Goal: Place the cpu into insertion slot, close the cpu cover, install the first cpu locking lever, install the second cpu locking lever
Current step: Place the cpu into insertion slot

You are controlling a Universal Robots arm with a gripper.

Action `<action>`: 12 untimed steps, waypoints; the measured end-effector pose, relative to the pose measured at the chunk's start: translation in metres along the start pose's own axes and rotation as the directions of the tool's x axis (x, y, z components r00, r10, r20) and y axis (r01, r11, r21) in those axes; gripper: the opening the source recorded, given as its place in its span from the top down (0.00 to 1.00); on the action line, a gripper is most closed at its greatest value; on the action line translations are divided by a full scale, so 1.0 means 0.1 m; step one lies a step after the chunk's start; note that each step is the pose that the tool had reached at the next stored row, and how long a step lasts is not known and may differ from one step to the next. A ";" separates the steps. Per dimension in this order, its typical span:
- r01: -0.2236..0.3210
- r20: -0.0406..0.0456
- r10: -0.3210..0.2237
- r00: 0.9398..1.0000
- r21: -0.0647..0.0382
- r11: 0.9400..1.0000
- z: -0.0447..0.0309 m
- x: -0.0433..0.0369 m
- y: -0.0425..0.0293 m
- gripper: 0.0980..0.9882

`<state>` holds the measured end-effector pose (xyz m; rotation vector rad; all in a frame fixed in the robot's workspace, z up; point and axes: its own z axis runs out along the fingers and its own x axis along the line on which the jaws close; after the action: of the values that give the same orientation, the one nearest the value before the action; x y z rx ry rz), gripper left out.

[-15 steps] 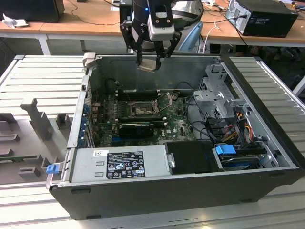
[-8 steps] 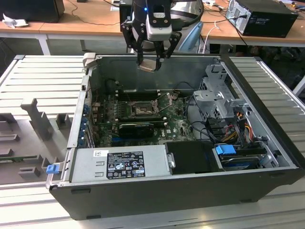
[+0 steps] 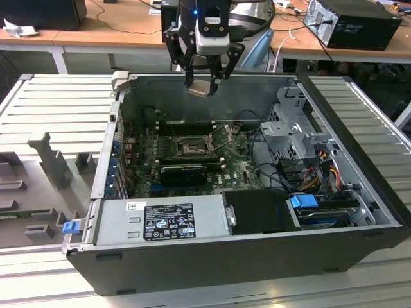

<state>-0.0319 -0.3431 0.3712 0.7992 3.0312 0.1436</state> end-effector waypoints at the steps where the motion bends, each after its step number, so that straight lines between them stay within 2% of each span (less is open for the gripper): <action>1: -0.006 0.001 0.006 1.000 0.000 1.000 0.000 0.000 0.000 0.52; 12: -0.069 0.006 0.069 0.998 -0.002 0.998 0.008 0.000 -0.001 0.52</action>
<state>-0.0318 -0.3431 0.3705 0.9027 2.9987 0.1432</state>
